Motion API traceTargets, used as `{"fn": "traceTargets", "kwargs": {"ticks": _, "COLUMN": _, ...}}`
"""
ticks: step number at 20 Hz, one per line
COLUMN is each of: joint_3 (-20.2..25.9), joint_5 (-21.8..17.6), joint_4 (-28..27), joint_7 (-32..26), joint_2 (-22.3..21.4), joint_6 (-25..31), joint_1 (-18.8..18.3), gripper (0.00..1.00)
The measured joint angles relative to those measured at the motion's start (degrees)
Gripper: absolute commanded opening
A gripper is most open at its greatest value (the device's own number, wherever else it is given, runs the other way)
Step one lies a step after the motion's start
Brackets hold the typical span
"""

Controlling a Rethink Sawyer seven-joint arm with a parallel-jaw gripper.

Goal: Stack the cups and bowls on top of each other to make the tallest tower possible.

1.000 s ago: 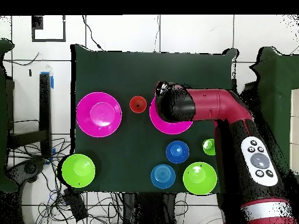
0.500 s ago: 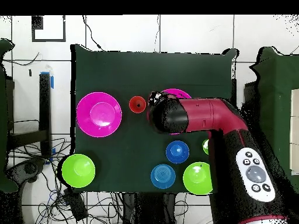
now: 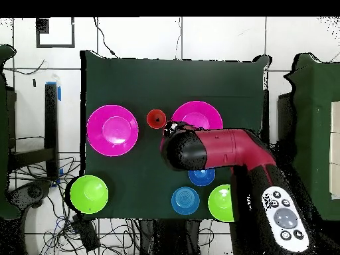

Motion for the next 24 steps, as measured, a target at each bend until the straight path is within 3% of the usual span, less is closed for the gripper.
{"fn": "traceTargets", "kwargs": {"ticks": 7, "joint_3": -0.12, "joint_5": 1.73, "joint_4": 7.41, "joint_7": 0.01, "joint_2": -3.18, "joint_6": -3.79, "joint_1": 0.87, "gripper": 1.00}}
{"fn": "traceTargets", "kwargs": {"ticks": 17, "joint_3": -3.42, "joint_5": 2.89, "joint_4": 13.63, "joint_7": 1.21, "joint_2": -4.21, "joint_6": -10.52, "joint_1": 9.28, "gripper": 1.00}}
{"fn": "traceTargets", "kwargs": {"ticks": 24, "joint_3": -5.19, "joint_5": 5.19, "joint_4": 15.77, "joint_7": 1.35, "joint_2": -4.11, "joint_6": -11.39, "joint_1": 11.72, "gripper": 1.00}}
